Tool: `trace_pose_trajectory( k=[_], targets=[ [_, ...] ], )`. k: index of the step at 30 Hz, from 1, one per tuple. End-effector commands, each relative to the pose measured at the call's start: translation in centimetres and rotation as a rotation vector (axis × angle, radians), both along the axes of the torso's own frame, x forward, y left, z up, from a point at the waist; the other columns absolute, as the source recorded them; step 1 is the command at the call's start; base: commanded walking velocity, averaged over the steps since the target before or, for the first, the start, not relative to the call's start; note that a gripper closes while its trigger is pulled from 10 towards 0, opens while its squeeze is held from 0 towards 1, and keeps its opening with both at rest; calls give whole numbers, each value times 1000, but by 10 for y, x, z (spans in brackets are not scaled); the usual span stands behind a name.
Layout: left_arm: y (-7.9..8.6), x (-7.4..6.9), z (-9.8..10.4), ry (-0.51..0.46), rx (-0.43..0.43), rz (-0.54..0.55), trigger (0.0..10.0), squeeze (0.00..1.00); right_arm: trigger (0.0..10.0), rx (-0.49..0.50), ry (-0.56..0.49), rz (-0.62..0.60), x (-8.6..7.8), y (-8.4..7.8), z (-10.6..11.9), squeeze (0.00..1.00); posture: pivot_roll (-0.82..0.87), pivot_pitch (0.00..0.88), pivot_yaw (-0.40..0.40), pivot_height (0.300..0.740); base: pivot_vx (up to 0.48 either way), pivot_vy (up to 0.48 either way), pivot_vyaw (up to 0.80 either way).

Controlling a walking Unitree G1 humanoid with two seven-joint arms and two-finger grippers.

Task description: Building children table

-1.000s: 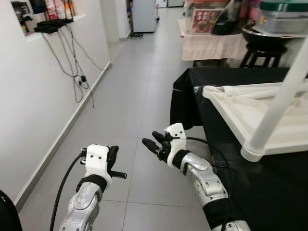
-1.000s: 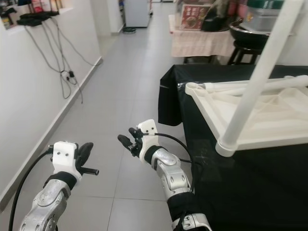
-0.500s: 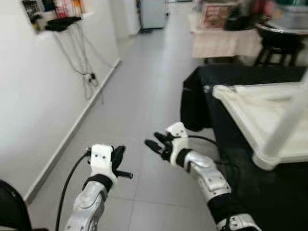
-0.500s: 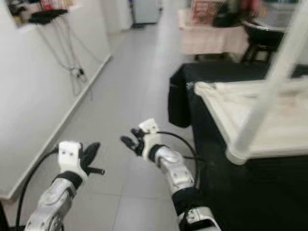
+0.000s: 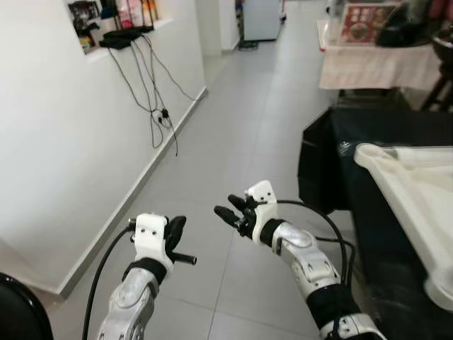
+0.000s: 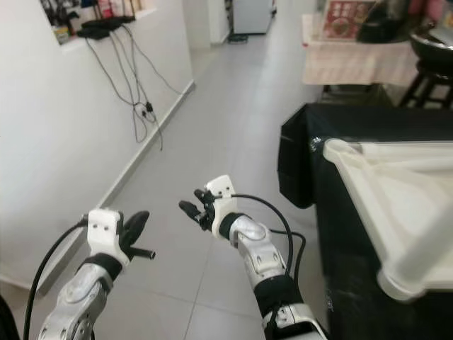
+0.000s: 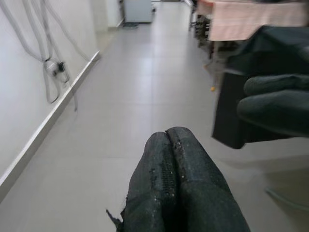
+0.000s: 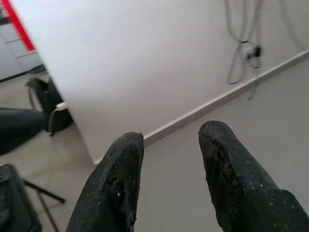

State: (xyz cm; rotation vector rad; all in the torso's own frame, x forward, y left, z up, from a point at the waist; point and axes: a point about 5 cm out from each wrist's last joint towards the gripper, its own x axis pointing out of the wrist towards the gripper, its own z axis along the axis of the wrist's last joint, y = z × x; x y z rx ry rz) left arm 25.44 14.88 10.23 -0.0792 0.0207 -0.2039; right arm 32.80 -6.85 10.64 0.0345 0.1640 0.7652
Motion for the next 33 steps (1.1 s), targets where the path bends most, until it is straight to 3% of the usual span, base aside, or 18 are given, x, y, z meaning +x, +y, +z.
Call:
trace_pose_trajectory(
  k=[1, 11, 33],
  targets=[
    [-1, 2, 2, -10, -1, -10, 10000, 0, 10000, 7, 4, 2, 0, -1, 0, 0, -42, 0, 33, 740, 251, 0, 0],
    [-1, 2, 2, -12, -3, -11, 10000, 0, 10000, 27, 19, 0, 2, -1, -1, 0, -44, 0, 32, 740, 99, 0, 0],
    [-3, 2, 1, -15, 1, -30, 10000, 0, 10000, 32, 36, 3, 2, -2, -4, 0, -47, 0, 35, 740, 332, 0, 0]
  ],
)
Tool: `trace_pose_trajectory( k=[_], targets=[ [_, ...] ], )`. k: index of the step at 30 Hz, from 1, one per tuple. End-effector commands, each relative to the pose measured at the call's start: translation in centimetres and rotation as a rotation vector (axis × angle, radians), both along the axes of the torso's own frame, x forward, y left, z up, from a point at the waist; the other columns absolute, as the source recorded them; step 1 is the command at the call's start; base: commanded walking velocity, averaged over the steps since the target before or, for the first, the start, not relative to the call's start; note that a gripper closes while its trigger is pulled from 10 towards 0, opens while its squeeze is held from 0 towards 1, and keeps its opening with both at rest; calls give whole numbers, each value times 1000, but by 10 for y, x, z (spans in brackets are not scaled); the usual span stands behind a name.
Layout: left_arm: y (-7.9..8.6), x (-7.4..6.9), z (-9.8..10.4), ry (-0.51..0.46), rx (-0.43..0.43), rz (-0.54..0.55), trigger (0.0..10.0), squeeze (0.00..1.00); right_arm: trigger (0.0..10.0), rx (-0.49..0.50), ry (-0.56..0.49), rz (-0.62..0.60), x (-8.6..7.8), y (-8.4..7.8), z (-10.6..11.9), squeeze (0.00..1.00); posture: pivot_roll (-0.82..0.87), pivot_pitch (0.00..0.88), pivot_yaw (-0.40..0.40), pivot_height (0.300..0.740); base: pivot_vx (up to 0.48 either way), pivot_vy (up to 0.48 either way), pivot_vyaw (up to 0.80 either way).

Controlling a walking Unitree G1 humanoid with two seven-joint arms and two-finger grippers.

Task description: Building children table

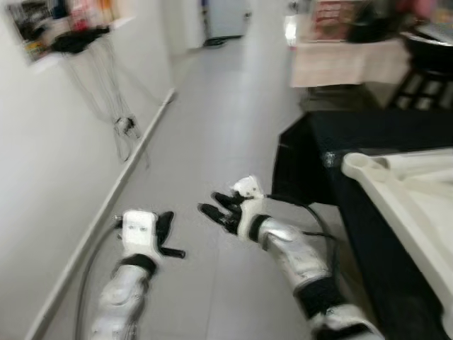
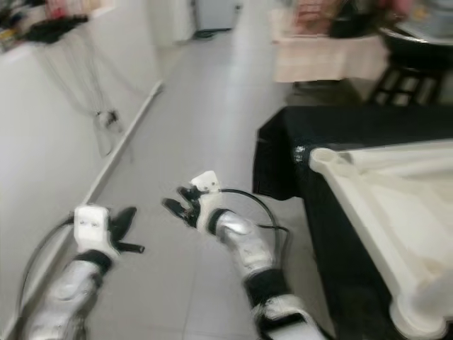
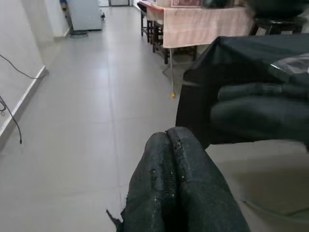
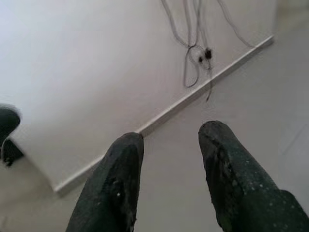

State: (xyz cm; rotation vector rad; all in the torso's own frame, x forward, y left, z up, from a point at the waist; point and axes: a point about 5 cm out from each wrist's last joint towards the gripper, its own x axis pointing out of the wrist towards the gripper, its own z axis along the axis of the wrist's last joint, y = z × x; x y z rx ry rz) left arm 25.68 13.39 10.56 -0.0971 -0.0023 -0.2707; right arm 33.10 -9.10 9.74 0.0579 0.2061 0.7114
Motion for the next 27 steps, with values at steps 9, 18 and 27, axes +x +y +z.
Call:
trace_pose_trajectory(
  k=[9, 18, 27],
  targets=[
    [12, -1, -1, 5, 22, 34, 10000, 0, 10000, 40, -2, 58, -1, 21, 6, 0, -45, 0, 37, 740, 372, 0, 0],
    [13, 0, -1, 3, 22, 34, 10000, 0, 10000, 44, 0, 57, -1, 21, 6, 0, -44, 0, 37, 740, 370, 0, 0],
    [13, 0, -1, 3, 21, 34, 10000, 0, 10000, 45, 3, 58, 0, 21, 6, 0, -45, 0, 37, 740, 370, 0, 0]
  ],
)
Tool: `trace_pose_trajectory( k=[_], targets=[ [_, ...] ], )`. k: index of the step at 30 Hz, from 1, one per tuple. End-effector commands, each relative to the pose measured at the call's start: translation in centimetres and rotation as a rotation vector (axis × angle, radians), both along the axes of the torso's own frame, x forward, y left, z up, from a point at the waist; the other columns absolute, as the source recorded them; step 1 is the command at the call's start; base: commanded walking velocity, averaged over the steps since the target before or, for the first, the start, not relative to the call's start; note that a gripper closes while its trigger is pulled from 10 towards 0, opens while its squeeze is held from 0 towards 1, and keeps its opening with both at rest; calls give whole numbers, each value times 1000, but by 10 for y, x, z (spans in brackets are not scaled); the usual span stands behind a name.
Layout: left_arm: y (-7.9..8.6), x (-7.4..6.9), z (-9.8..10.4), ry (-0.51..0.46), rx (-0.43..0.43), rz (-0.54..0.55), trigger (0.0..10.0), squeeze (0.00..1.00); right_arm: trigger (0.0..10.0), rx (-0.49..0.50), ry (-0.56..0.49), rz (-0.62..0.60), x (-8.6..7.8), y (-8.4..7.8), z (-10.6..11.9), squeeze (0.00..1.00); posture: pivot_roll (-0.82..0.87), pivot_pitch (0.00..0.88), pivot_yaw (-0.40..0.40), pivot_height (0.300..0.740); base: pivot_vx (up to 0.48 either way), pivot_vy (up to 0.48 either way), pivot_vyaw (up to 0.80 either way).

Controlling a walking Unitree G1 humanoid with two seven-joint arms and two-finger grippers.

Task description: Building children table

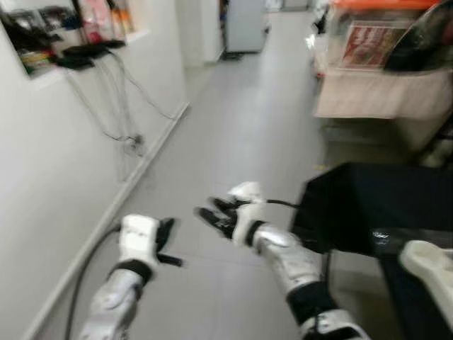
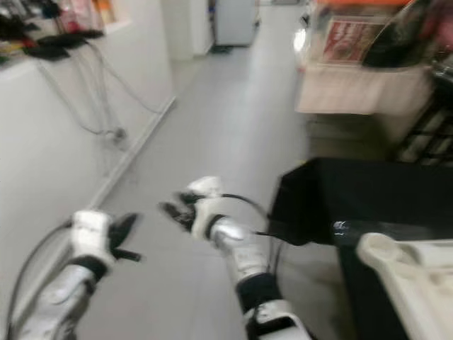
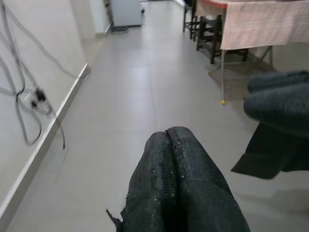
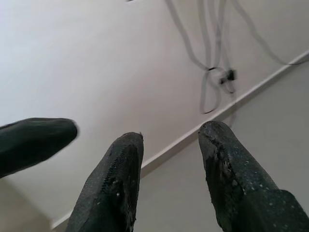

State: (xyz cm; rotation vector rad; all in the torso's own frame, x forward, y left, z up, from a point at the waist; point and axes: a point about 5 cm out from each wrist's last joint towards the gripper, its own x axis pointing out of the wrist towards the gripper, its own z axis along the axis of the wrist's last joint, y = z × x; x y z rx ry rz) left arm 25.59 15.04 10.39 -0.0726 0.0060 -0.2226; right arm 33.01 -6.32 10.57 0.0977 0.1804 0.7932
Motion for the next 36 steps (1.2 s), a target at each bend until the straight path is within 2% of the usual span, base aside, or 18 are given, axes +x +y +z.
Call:
trace_pose_trajectory(
  k=[1, 25, 36],
  targets=[
    [-3, 0, 1, -5, -4, -14, 10000, 0, 10000, -9, 14, -18, 0, -6, -2, 0, -45, 0, 37, 740, 368, 0, 0],
    [-3, -1, 1, -2, -4, -17, 10000, 0, 10000, 2, 20, -16, 0, -6, -2, 0, -38, 0, 39, 740, 365, 0, 0],
    [-4, -1, 1, 4, -18, -33, 10000, 0, 10000, 1, 31, -12, 0, -6, -3, 0, -47, 0, 42, 740, 63, 0, -747]
  ],
)
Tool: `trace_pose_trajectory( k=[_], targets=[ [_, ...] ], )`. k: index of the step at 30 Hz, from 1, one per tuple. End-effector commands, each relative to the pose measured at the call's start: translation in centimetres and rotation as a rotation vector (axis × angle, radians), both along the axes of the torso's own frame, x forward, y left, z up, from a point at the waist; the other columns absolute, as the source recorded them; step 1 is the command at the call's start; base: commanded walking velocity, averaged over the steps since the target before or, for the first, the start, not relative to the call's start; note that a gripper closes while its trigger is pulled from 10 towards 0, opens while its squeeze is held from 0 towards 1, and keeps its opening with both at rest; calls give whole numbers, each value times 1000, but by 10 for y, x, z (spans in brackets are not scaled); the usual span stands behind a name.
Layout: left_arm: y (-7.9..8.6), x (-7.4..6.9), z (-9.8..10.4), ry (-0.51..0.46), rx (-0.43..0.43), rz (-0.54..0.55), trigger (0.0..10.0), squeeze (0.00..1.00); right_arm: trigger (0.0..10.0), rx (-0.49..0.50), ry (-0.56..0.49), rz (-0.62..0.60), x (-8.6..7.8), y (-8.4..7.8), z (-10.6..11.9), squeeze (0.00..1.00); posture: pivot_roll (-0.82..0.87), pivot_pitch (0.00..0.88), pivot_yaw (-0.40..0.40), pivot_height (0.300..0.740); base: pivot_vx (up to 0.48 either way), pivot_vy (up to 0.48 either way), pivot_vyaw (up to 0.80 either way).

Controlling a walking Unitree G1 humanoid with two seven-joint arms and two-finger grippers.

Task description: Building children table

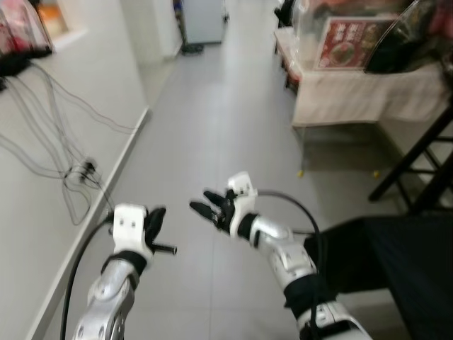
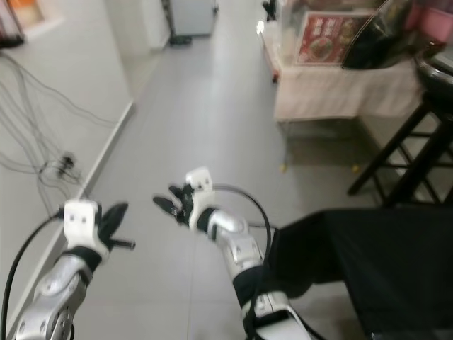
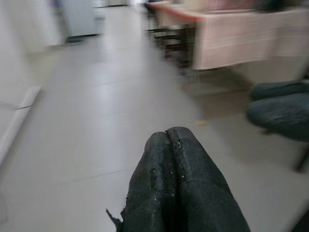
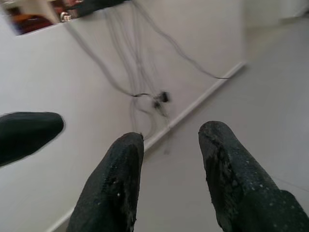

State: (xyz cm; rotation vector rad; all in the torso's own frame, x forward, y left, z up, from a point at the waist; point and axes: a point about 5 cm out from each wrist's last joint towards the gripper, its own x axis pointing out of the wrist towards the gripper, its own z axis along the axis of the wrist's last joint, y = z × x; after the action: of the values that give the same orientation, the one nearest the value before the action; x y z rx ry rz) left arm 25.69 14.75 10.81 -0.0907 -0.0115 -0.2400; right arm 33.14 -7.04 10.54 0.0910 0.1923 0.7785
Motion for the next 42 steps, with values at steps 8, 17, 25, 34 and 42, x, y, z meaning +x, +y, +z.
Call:
trace_pose_trajectory(
  k=[8, 17, 25, 34, 42],
  targets=[
    [-1, -1, -4, 25, 3, -14, 10000, 0, 10000, 22, 31, 0, -1, 1, -3, 0, -47, 0, 41, 740, 0, 0, -800],
    [-1, -1, -5, 30, 2, -10, 10000, 0, 10000, 19, 34, 2, -1, 1, -4, 0, -51, 0, 41, 740, 0, 0, -800],
    [1, 0, -7, 35, -15, 8, 10000, 0, 10000, 56, 36, 19, -2, 2, -3, 0, -54, 0, 43, 740, 0, 0, -800],
    [4, 0, -6, 31, -22, 34, 10000, 0, 10000, 70, 26, 20, -3, 2, -2, 0, -54, 0, 46, 740, 0, 0, -800],
    [5, 0, -5, 29, -19, 41, 10000, 0, 10000, 77, 26, 20, -2, 2, -1, 0, -51, 0, 45, 740, 0, 0, -800]
  ],
)
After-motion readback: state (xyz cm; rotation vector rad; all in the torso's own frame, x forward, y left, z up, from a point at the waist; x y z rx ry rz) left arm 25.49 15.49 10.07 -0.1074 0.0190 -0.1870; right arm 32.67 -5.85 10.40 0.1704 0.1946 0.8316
